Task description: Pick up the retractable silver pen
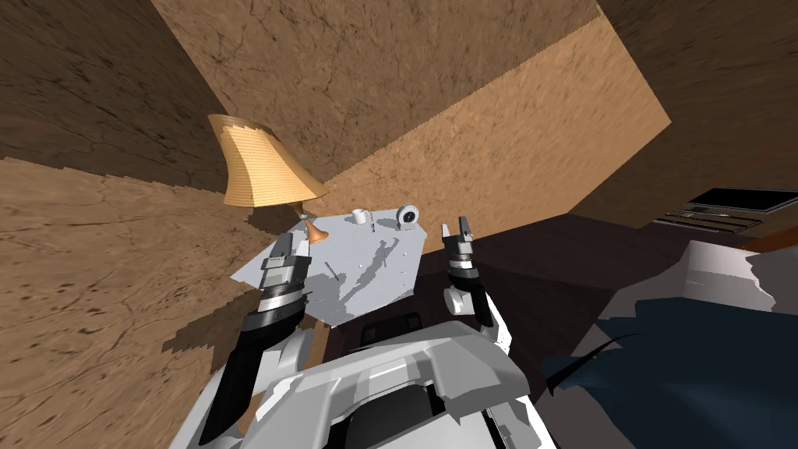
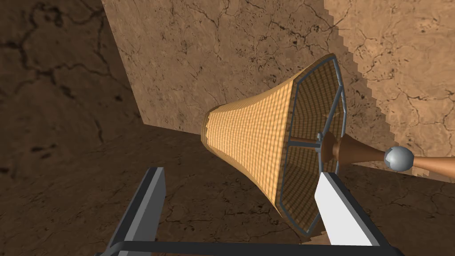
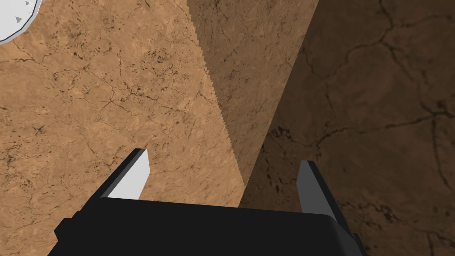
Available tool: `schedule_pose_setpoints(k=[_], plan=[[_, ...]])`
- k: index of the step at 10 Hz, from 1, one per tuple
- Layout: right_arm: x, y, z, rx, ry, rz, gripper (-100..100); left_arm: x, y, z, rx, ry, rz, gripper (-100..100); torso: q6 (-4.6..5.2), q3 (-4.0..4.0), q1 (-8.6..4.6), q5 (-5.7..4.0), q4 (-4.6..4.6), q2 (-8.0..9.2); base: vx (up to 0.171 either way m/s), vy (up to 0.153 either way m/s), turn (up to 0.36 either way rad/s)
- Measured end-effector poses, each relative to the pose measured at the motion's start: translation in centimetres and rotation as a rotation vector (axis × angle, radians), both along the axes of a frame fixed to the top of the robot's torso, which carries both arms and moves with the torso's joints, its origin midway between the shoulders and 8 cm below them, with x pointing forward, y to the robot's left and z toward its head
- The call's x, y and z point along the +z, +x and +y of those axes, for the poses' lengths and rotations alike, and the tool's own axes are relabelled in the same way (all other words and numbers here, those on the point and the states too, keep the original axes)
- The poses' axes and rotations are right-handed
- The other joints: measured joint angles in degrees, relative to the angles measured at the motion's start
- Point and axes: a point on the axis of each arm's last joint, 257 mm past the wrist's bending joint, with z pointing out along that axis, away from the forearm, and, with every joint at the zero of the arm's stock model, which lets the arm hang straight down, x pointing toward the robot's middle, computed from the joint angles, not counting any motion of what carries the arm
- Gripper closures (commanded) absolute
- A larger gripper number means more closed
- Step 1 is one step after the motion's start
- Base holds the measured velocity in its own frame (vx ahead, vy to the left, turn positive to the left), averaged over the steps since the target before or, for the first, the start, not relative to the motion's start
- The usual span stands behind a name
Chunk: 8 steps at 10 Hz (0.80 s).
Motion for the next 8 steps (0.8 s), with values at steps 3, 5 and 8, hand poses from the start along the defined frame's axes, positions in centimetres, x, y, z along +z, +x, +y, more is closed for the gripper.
schedule_pose_setpoints(k=[3, 5, 8], plan=[[0.0, 0.0, 0.0, 0.0, 0.0, 0.0, 0, 0.3, 0.8, 0.1, -0.036, 0.021, 0.014, -100, 0.01, 0.03, -0.05, -0.01, 0.01, 0.06, -0.018, -0.018, -0.053], [0.0, 0.0, 0.0, 0.0, 0.0, 0.0, 0, 0.7, 1.5, 0.4, -0.062, 0.032, 0.029, -100, 0.01, 0.04, -0.06, -0.02, 0.02, 0.07, -0.02, -0.025, -0.076], [0.0, 0.0, 0.0, 0.0, 0.0, 0.0, 0, 1.3, 2.8, 0.9, -0.098, 0.042, 0.06, -100, -0.01, 0.03, -0.04, -0.01, 0.01, 0.06, -0.016, -0.019, -0.073]])
